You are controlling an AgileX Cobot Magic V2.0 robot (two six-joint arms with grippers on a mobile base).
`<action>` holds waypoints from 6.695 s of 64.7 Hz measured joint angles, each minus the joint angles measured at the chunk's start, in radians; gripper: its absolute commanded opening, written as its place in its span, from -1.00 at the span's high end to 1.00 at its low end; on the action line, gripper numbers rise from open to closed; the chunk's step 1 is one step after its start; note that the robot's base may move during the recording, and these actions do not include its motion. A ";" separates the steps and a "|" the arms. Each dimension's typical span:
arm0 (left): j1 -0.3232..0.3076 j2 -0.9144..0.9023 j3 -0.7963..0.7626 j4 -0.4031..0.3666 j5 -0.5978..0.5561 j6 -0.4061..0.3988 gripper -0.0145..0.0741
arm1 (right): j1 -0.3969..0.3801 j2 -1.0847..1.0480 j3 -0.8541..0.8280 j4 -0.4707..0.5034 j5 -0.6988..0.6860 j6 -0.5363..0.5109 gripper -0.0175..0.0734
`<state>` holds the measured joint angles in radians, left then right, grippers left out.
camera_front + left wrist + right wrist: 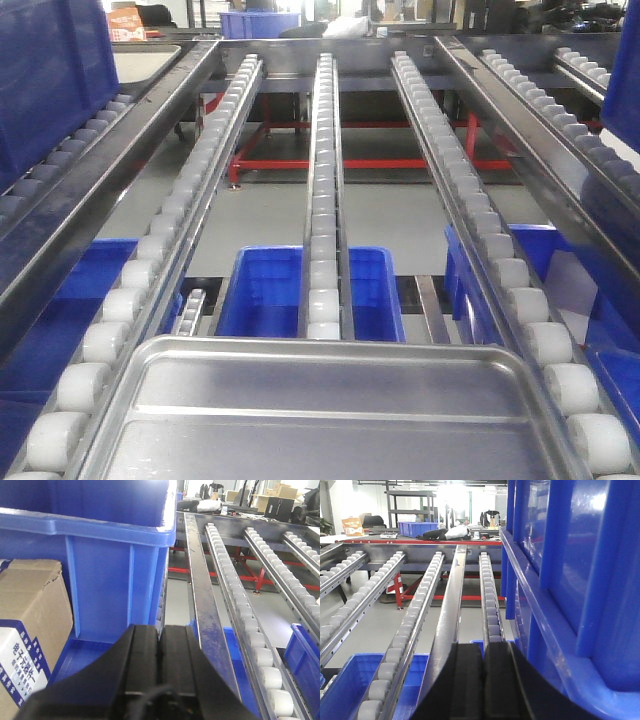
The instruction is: Grab silver tray and stack on right shelf
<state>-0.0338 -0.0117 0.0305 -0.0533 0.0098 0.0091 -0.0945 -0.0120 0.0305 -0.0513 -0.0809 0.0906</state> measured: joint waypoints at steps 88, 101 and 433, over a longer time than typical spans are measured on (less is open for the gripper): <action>0.000 0.095 -0.261 0.013 0.343 0.012 0.90 | 0.176 0.162 -0.205 0.000 0.258 -0.001 0.51; 0.000 0.382 -0.467 0.014 0.601 0.077 0.90 | 0.293 0.392 -0.337 0.000 0.487 -0.007 0.51; -0.894 1.536 -0.818 0.269 0.675 -0.945 0.08 | 0.844 1.410 -0.640 -0.171 0.630 0.947 -0.39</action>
<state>-0.9279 1.5238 -0.7874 0.2161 0.6850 -0.9361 0.7499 1.3978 -0.6090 -0.2226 0.5492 1.0381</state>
